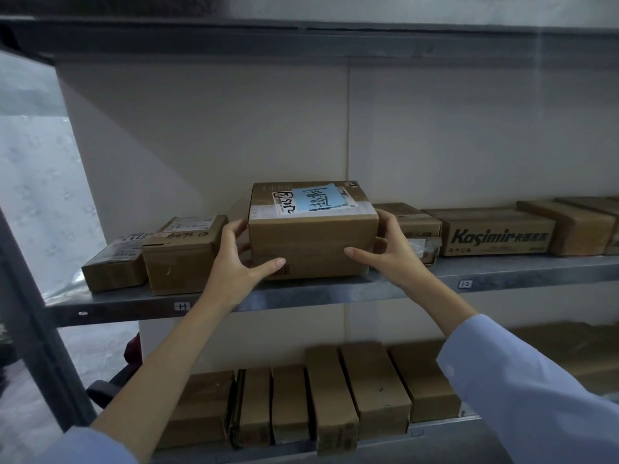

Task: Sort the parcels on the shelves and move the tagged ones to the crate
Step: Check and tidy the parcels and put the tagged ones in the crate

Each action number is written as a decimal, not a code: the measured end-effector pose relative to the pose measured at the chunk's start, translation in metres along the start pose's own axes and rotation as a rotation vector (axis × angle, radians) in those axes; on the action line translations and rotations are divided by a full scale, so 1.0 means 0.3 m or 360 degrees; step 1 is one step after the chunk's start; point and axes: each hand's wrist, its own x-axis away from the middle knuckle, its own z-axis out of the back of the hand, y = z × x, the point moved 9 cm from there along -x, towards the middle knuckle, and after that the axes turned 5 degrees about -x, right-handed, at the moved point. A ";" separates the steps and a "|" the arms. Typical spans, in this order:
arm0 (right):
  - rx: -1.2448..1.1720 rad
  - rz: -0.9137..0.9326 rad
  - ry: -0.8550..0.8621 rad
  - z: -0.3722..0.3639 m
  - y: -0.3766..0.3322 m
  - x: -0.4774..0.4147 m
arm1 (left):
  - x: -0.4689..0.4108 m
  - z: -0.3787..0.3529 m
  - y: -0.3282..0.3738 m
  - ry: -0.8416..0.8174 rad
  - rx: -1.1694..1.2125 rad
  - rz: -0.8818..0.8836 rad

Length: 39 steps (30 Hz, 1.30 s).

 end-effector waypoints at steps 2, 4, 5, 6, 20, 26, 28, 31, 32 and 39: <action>-0.0046 -0.0005 0.0002 -0.003 0.002 0.000 | -0.002 0.008 -0.002 0.0057 -0.0029 -0.0032; -0.0059 0.0001 0.0004 -0.008 -0.001 0.001 | -0.002 0.015 -0.003 0.0107 -0.0057 -0.0040; -0.0061 0.0013 -0.0002 -0.012 -0.006 0.002 | -0.002 0.017 -0.004 0.0122 -0.0078 -0.0033; -0.0051 0.0031 -0.0009 -0.017 -0.012 0.003 | -0.002 0.019 -0.005 0.0136 -0.0122 -0.0037; -0.0049 0.0187 -0.0077 -0.029 -0.085 0.032 | -0.002 0.057 0.022 0.0276 -0.0214 -0.0058; -0.0144 0.0176 -0.0163 -0.022 -0.107 0.070 | -0.033 0.101 0.037 0.0270 -0.0161 -0.0034; -0.0181 0.0174 -0.0178 -0.017 -0.109 0.079 | -0.041 0.108 0.044 0.0223 -0.0099 -0.0017; -0.0171 0.0165 -0.0186 -0.014 -0.110 0.091 | -0.045 0.112 0.055 0.0188 -0.0029 -0.0019; -0.0177 0.0163 -0.0190 -0.013 -0.112 0.093 | -0.046 0.116 0.059 0.0188 -0.0016 -0.0023; -0.0059 0.0265 -0.0132 0.000 -0.142 0.100 | -0.055 0.149 0.096 0.0177 -0.0073 -0.0071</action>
